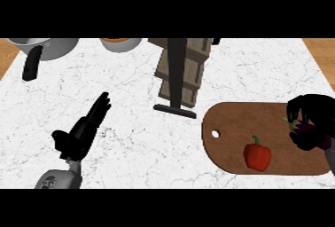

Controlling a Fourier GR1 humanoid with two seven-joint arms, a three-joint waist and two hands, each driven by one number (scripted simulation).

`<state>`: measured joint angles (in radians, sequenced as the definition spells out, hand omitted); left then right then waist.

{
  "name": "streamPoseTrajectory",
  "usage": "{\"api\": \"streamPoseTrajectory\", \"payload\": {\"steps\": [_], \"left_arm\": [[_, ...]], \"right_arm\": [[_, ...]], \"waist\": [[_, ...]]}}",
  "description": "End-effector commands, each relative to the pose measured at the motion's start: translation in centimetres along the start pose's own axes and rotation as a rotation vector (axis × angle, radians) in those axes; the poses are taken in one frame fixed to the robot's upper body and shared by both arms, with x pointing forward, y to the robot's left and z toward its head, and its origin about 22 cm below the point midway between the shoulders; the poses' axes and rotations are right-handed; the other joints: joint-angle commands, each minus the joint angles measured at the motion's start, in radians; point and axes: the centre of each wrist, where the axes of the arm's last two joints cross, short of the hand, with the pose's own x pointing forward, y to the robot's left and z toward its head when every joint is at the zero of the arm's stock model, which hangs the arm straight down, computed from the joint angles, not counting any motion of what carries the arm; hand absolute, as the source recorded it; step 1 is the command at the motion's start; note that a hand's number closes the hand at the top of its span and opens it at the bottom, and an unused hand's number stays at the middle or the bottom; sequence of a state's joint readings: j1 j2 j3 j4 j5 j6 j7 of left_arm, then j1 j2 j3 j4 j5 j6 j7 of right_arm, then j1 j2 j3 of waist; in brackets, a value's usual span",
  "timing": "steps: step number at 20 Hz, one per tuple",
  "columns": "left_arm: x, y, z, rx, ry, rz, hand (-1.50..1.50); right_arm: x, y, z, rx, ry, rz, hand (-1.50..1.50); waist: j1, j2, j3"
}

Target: Pick the eggplant from the cutting board and place it in the tiered basket

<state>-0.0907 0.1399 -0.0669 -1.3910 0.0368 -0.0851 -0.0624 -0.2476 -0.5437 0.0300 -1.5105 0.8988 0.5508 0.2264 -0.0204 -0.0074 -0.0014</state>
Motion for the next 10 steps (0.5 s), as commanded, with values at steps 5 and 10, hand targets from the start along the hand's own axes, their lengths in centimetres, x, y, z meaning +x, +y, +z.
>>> {"api": "streamPoseTrajectory", "payload": {"steps": [5, 10], "left_arm": [[-0.5, 0.5, 0.8, -0.014, -0.003, -0.008, 0.0], [-0.3, 0.6, 0.2, 0.003, -0.006, -0.003, 0.0]], "right_arm": [[-6.1, -10.3, 7.0, -0.236, 0.201, -0.174, 1.5], [-5.2, -11.8, 9.5, -0.365, 0.036, -0.463, 1.5]], "waist": [[0.0, -0.001, 0.0], [-0.014, -0.006, 0.0]]}}
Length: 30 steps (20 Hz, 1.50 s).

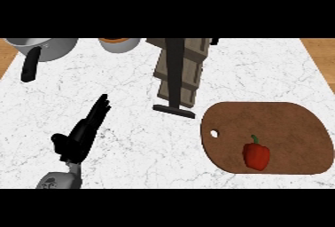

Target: Pick the eggplant from the cutting board and place it in the tiered basket

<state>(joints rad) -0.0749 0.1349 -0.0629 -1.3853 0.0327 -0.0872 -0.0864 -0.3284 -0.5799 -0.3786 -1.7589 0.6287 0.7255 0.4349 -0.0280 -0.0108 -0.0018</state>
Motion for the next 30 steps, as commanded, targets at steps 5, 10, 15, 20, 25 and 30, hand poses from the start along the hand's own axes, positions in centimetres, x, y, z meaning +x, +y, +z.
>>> {"api": "streamPoseTrajectory", "payload": {"steps": [5, 10, 15, 20, 25, 30], "left_arm": [[0.1, -0.7, -0.9, -0.012, 0.007, -0.003, 0.0], [-1.0, -1.8, -0.7, -0.034, -0.019, -0.01, 0.0], [0.2, -1.5, -1.5, -0.037, 0.005, 0.013, 0.0], [1.0, -0.5, -2.2, -0.069, -0.003, -0.001, 0.0], [0.9, -0.4, -2.3, -0.048, 0.004, -0.004, 0.0], [-0.5, -1.4, 0.0, -0.073, -0.017, -0.005, 0.0]], "right_arm": [[3.9, -7.3, 3.9, -0.223, -0.214, -0.345, 1.5], [9.3, -12.4, 5.3, -0.227, -0.233, -0.331, 1.5], [15.7, -15.8, 5.9, -0.247, -0.237, -0.427, 1.5], [21.1, -17.9, 3.6, -0.204, -0.212, -0.429, 1.5], [26.8, -17.3, 2.0, -0.169, -0.223, -0.454, 1.5], [30.4, -16.7, -0.5, -0.097, -0.214, -0.422, 1.5]], "waist": [[0.013, 0.001, -0.001], [0.029, 0.006, -0.001], [0.039, 0.005, -0.002], [0.053, 0.012, -0.002], [0.056, 0.016, -0.001], [0.066, 0.017, -0.001]]}}
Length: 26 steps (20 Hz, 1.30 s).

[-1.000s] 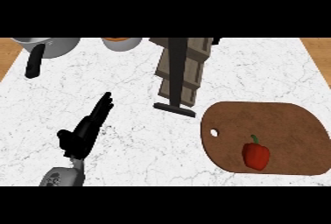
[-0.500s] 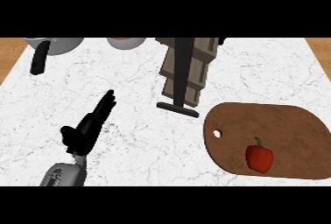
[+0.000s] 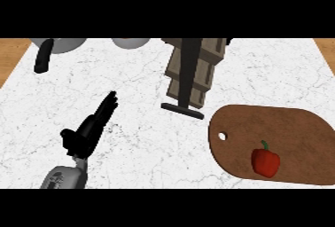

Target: Pick the eggplant from the cutting board and place it in the tiered basket

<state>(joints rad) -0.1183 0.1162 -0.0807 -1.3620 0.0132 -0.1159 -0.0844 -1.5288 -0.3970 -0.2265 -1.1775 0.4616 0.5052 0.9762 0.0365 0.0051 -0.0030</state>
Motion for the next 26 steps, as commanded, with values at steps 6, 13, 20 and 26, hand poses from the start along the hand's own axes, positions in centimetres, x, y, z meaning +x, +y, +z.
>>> {"api": "streamPoseTrajectory", "payload": {"steps": [6, 13, 20, 26], "left_arm": [[0.6, -2.1, -1.1, -0.013, -0.009, 0.001, 0.0], [0.1, 1.3, -0.9, -0.004, -0.005, 0.003, 0.0], [0.1, 0.3, -0.1, 0.006, -0.002, -0.01, 0.0], [0.7, -0.7, -1.3, 0.007, -0.012, 0.015, 0.0]], "right_arm": [[3.8, 6.9, -4.4, 0.05, 0.05, -0.024, 1.5], [5.3, 10.8, -5.3, 0.114, 0.043, -0.06, 1.5], [6.0, 12.9, -5.9, 0.185, 0.103, -0.223, 1.5], [3.9, 13.2, -7.3, 0.34, 0.331, -0.439, -1.5]], "waist": [[0.012, 0.01, 0.0], [-0.002, 0.006, 0.001], [0.007, 0.005, 0.001], [-0.012, 0.002, 0.002]]}}
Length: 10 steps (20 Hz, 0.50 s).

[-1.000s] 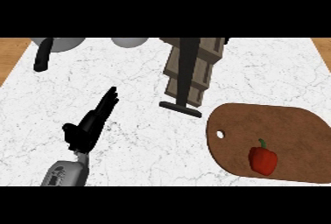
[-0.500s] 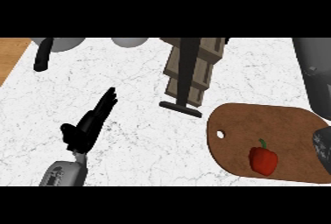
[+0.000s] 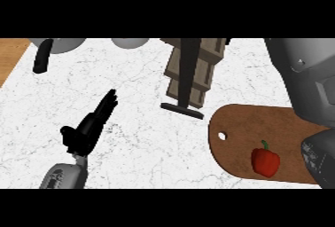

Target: Pick the eggplant from the cutting board and place it in the tiered basket

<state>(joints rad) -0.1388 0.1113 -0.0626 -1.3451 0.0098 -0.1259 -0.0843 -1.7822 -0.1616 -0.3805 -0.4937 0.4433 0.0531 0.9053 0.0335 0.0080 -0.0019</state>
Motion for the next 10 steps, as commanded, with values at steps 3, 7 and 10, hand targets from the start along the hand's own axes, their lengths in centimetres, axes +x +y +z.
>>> {"api": "streamPoseTrajectory", "payload": {"steps": [3, 7, 10], "left_arm": [[-0.9, 0.4, 1.4, 0.006, 0.005, -0.006, 0.0], [-0.7, 0.3, 0.1, 0.013, 0.015, -0.016, 0.0], [0.4, 0.6, -0.7, 0.008, 0.001, -0.001, 0.0]], "right_arm": [[-1.0, -0.4, -1.1, 0.061, 0.081, -0.191, -1.5], [0.4, -2.9, 0.3, -0.079, 0.024, -0.248, -1.5], [-0.4, -3.7, 0.0, -0.28, -0.016, -0.226, -1.5]], "waist": [[-0.002, -0.002, 0.001], [-0.009, 0.001, 0.0], [-0.015, 0.0, 0.0]]}}
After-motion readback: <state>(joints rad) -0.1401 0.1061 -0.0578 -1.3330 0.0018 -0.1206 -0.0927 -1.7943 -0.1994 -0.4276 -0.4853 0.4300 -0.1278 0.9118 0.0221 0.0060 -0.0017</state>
